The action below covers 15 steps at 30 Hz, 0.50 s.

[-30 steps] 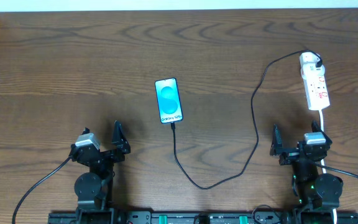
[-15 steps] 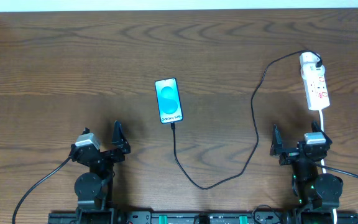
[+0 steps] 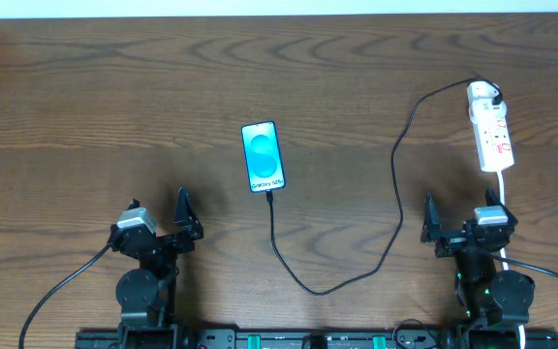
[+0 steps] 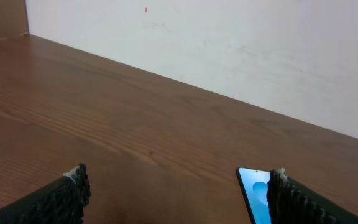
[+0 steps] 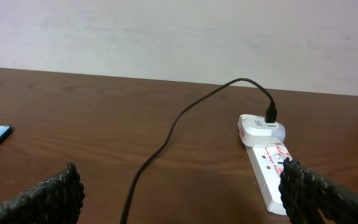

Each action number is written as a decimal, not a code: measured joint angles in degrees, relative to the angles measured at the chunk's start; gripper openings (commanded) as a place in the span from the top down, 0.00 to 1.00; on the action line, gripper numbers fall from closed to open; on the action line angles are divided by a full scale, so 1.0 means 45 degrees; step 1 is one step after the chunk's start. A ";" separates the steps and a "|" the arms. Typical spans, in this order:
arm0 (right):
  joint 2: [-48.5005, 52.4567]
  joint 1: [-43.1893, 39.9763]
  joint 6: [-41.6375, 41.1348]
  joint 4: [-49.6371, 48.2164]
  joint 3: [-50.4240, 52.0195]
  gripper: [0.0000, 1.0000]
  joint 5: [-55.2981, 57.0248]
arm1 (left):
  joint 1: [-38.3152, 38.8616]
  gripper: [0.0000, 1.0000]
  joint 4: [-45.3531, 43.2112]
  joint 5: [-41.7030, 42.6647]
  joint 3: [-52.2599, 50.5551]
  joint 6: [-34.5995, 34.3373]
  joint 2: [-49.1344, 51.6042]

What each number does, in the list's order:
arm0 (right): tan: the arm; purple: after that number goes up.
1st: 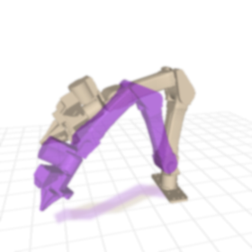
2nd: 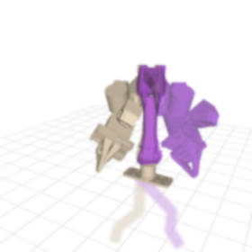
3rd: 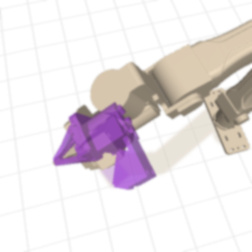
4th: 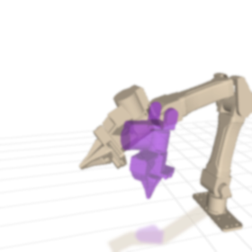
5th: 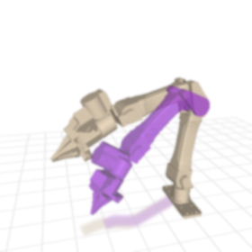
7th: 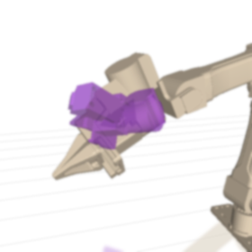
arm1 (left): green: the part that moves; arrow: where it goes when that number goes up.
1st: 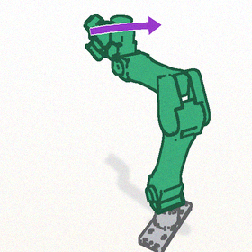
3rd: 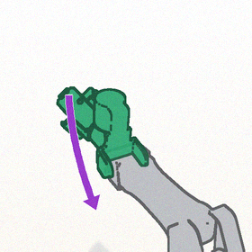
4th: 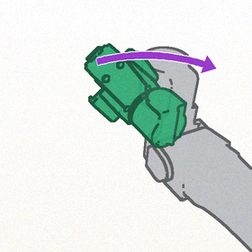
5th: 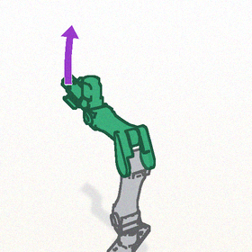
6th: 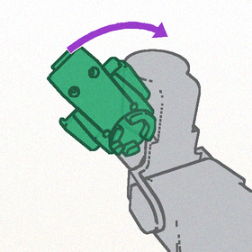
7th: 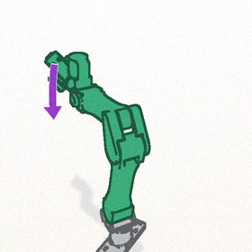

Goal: Plug charger to phone and switch on socket

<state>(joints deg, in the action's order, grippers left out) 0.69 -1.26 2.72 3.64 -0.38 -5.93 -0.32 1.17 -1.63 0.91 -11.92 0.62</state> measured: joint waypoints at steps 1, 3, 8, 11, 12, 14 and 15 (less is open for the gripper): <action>0.0000 0.0000 0.0000 0.0000 0.0000 0.01 0.0000 | 0.0000 0.08 0.0000 0.0000 0.0000 0.0000 0.0000; 0.0000 0.0000 0.0000 0.0000 0.0000 0.01 0.0000 | 0.0000 0.08 0.0000 0.0000 0.0000 0.0000 0.0000; 0.0000 0.0000 0.0000 0.0000 0.0000 0.01 0.0000 | 0.0000 0.08 0.0000 0.0000 0.0000 0.0000 0.0000; 0.0000 0.0000 0.0000 0.0000 0.0000 0.01 0.0000 | 0.0000 0.08 0.0000 0.0000 0.0000 0.0000 0.0000; 0.0000 0.0000 0.0000 0.0000 0.0000 0.01 0.0000 | 0.0000 0.08 0.0000 0.0000 0.0000 0.0005 0.0000; 0.0000 0.0000 0.0000 0.0000 0.0000 0.01 0.0000 | 0.0000 0.08 0.0000 0.0000 0.0000 0.0000 0.0000; 0.0000 0.0000 0.0000 0.0000 0.0000 0.01 0.0000 | 0.0000 0.08 0.0000 0.0000 0.0000 0.0000 0.0000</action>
